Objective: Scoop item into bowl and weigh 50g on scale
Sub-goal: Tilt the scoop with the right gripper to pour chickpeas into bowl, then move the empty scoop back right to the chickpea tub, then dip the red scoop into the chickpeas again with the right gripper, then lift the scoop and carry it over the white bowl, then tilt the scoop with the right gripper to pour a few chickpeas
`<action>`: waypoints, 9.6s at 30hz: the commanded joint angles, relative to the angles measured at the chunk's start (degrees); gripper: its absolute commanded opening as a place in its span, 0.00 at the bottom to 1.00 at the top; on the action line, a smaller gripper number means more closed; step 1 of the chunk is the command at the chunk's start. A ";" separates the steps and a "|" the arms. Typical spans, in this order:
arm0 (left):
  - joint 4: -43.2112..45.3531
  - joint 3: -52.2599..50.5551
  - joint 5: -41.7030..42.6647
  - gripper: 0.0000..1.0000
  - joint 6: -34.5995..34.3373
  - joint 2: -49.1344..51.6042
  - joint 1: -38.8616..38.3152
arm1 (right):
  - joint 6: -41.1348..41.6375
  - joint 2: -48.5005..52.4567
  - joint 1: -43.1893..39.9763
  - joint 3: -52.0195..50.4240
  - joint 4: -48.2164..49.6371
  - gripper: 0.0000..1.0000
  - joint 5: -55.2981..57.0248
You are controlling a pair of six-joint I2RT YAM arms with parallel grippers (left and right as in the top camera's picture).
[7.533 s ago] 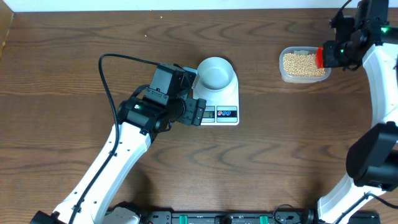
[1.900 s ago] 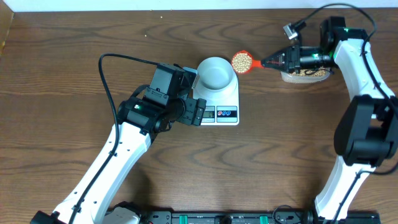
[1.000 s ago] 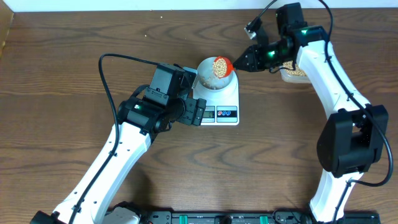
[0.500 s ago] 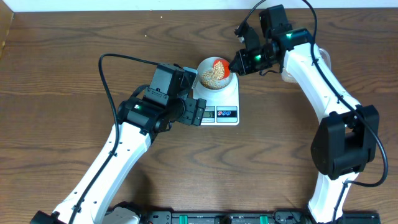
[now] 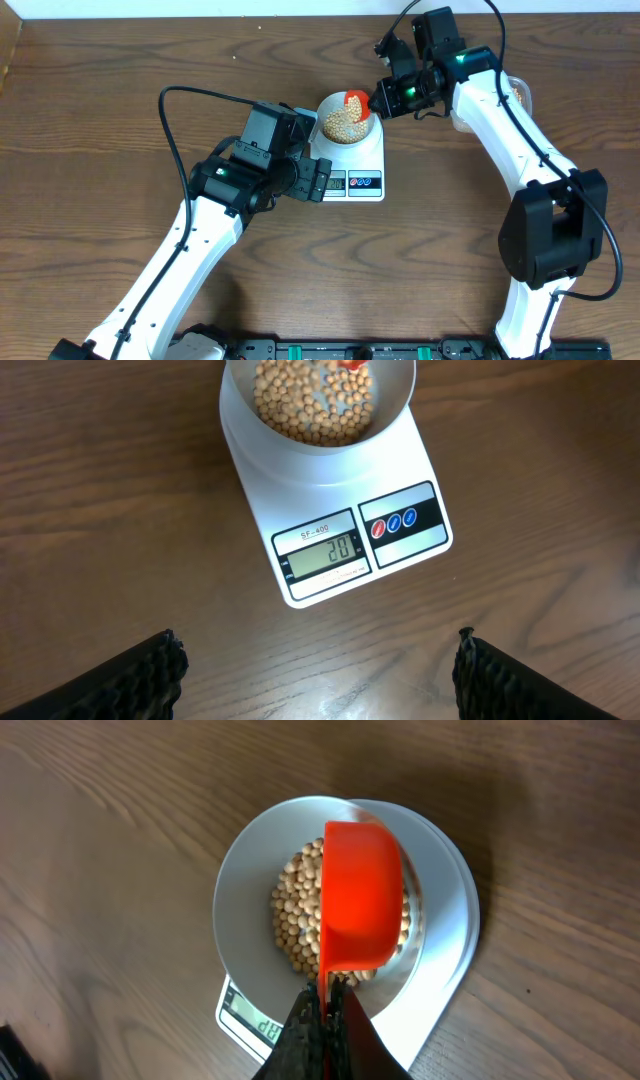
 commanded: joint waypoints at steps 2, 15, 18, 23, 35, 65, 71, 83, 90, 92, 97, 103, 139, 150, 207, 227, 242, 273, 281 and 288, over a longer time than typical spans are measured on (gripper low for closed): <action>-0.13 -0.33 0.48 0.88 0.61 -1.14 0.28 | 0.11 -1.20 0.92 0.17 0.46 0.01 1.14; -0.13 -0.33 0.48 0.88 0.59 -1.14 0.28 | -1.03 -3.30 3.15 0.33 0.33 0.01 6.21; -0.15 -0.33 0.48 0.88 0.59 -1.14 0.28 | -2.05 -3.93 3.80 0.42 0.31 0.01 6.80; -0.13 -0.33 0.48 0.88 0.59 -1.14 0.28 | -3.02 -4.81 4.94 0.50 0.28 0.01 10.71; -0.15 -0.33 0.48 0.88 0.59 -1.14 0.28 | -6.97 -6.08 9.79 0.55 -1.11 0.01 22.29; -0.13 -0.33 0.48 0.88 0.59 -1.14 0.28 | -6.80 -10.45 10.80 0.61 -0.83 0.01 23.85; -0.13 -0.33 0.48 0.88 0.59 -1.14 0.28 | -6.03 -14.47 3.56 0.61 -1.77 0.01 14.75; -0.15 -0.33 0.48 0.88 0.59 -1.14 0.28 | -3.78 -16.22 -18.25 0.44 -12.87 0.01 12.20; -0.13 -0.33 0.48 0.88 0.59 -1.14 0.28 | -5.38 -11.67 -23.76 -0.44 -12.83 0.01 13.51; -0.13 -0.33 0.48 0.88 0.59 -1.14 0.28 | -5.46 -9.73 -24.20 -0.44 -12.41 0.01 13.68; -0.15 -0.33 0.48 0.88 0.61 -1.14 0.28 | -5.44 -5.77 -24.22 -0.44 -11.69 0.01 13.66; -0.13 -0.33 0.48 0.88 0.59 -1.14 0.28 | -5.42 -2.25 -24.22 -0.44 -10.19 0.01 13.66; -0.15 -0.33 0.48 0.88 0.59 -1.14 0.28 | -4.81 -3.85 -30.05 -0.20 -9.40 0.01 3.74; -0.15 -0.33 0.48 0.88 0.59 -1.14 0.28 | -7.65 -3.80 -32.17 -0.24 -10.80 0.01 -3.37; -0.15 -0.33 0.48 0.88 0.59 -1.14 0.28 | -4.72 -3.23 -9.16 -2.73 -0.92 0.01 -23.69; -0.13 -0.33 0.48 0.88 0.59 -1.14 0.28 | -4.17 -3.41 -1.99 -2.32 -0.52 0.01 -8.28; -0.13 -0.33 0.48 0.88 0.59 -1.14 0.28 | -5.88 -7.06 1.53 -2.12 -0.44 0.01 1.46; -0.15 -0.33 0.48 0.88 0.59 -1.14 0.28 | -6.45 -7.06 1.11 -2.12 -0.46 0.01 -3.32; -0.13 -0.33 0.48 0.88 0.59 -1.14 0.28 | -6.51 -7.06 -1.95 -2.12 -0.52 0.01 -8.96; -0.13 -0.33 0.48 0.87 0.59 -1.14 0.28 | -6.97 -7.06 -2.03 -2.12 -0.79 0.01 -9.09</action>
